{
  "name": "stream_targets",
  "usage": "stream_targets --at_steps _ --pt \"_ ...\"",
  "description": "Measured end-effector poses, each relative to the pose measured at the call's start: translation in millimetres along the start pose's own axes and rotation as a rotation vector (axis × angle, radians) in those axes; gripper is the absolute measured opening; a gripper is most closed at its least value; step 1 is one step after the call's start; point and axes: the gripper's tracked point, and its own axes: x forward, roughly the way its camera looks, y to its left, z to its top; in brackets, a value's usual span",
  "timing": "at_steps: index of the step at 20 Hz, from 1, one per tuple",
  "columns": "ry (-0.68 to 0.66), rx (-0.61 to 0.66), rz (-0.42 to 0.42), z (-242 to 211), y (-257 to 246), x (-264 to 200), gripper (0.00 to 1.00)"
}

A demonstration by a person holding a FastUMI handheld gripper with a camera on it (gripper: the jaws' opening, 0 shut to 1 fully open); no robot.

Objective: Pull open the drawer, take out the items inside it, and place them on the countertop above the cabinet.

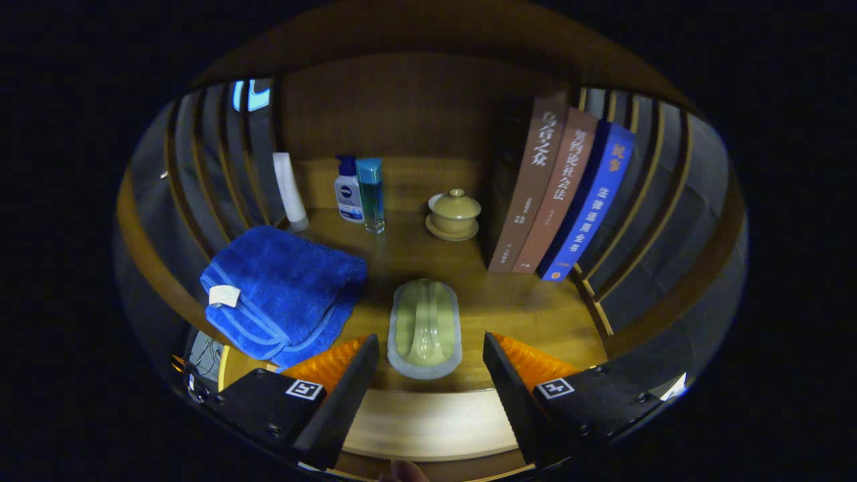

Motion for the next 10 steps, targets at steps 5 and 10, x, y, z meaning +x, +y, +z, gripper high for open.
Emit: stream_targets --at_steps 5,10 --pt "-0.219 0.018 0.0 -19.1 -6.3 -55.4 0.99" --pt "-0.438 -0.008 -0.027 -36.2 -10.8 -117.6 0.99"
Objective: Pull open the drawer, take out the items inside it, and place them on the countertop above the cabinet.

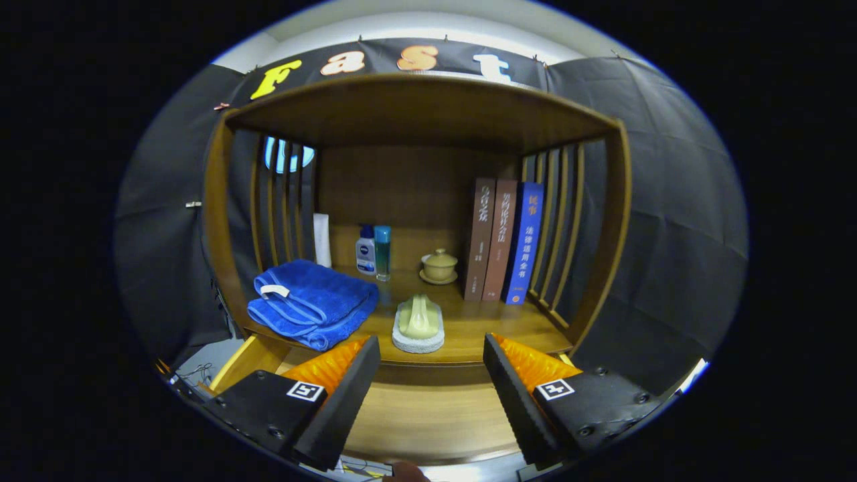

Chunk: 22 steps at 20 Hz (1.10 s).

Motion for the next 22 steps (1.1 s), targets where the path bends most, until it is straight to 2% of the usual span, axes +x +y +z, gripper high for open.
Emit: stream_targets --at_steps 4,9,13,16,22 --pt "-0.122 -0.011 0.016 -13.3 6.8 -45.4 0.99" --pt "-0.169 0.034 0.036 -64.2 14.4 -80.3 0.98" --pt "-0.177 0.082 0.058 -110.1 27.6 -86.9 0.99" --pt "-0.14 0.056 0.079 -147.3 37.9 -88.2 0.99" --pt "-0.098 0.09 0.072 -192.6 43.6 -74.4 0.99"
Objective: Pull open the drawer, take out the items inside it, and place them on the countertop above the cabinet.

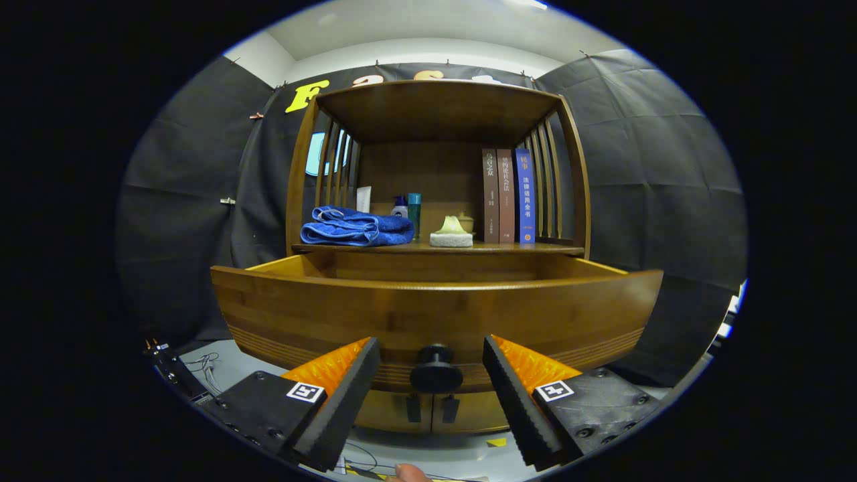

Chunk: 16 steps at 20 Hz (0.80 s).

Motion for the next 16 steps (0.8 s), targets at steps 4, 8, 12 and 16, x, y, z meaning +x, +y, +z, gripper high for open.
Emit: stream_targets --at_steps 4,8,12,16 --pt "0.027 -0.002 -0.013 -13.4 -5.8 10.2 0.98" --pt "0.028 -0.032 -0.019 -11.9 -10.0 16.3 0.98" --pt "0.032 -0.037 -0.02 -11.7 -9.9 17.8 0.98" --pt "0.05 -0.044 -0.017 -10.4 -10.4 35.5 0.98"
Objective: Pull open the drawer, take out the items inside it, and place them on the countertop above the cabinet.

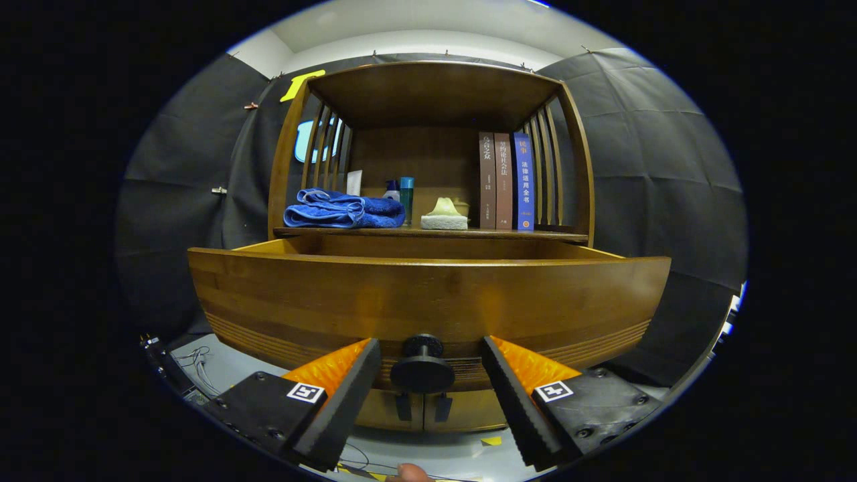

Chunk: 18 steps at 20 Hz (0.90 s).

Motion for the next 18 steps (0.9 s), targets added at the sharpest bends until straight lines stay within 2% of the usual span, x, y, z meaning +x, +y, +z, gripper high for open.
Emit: stream_targets --at_steps 18 --pt "0.012 -0.013 -0.003 15.7 1.1 122.8 0.98"
